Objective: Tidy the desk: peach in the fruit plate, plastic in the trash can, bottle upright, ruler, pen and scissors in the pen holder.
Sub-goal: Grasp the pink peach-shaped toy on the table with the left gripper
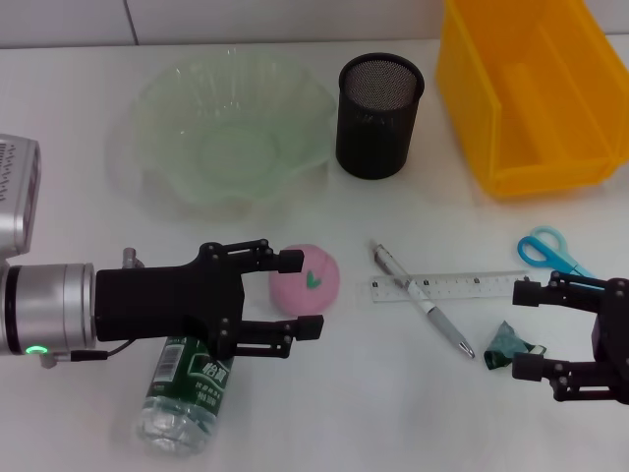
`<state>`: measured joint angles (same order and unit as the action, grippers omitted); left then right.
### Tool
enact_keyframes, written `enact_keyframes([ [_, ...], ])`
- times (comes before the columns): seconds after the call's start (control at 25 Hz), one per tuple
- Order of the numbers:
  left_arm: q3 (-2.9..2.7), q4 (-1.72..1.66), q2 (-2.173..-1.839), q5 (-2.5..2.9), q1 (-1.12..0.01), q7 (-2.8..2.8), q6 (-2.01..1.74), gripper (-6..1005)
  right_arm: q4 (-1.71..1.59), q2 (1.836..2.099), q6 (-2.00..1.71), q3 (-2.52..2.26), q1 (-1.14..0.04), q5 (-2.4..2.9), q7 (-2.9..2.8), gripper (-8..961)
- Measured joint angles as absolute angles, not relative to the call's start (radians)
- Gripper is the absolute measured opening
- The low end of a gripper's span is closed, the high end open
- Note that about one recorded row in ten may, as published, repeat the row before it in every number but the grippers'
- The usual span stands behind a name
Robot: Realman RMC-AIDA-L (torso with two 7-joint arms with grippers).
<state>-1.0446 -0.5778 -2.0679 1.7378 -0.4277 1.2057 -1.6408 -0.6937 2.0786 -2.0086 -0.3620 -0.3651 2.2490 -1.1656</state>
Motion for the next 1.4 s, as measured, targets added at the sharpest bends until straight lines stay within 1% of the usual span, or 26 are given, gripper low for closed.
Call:
enact_keyframes([
  [0.36,-1.037,-0.585,-2.07,1.701,-0.423,1.195,-1.633,799,-0.689,2.079,-1.999,-0.362,-0.366,2.249,-1.165,832],
  [0.68,-1.057,-0.62,-2.073,1.662,-0.433,1.155,-1.536,784,-0.688,2.079,-1.994,-0.362,-0.367,2.25,-1.165,832],
  [1.2,-1.395,-0.729,-2.077,1.668,-0.434,1.195,-1.18,760,-0.686,2.078,-1.984,-0.364,-0.361,2.25,-1.165,832],
  [1.4,-1.454,-0.749,-2.076,1.674,-0.433,1.197,-1.098,751,-0.686,2.077,-1.984,-0.364,-0.36,2.25,-1.166,832],
])
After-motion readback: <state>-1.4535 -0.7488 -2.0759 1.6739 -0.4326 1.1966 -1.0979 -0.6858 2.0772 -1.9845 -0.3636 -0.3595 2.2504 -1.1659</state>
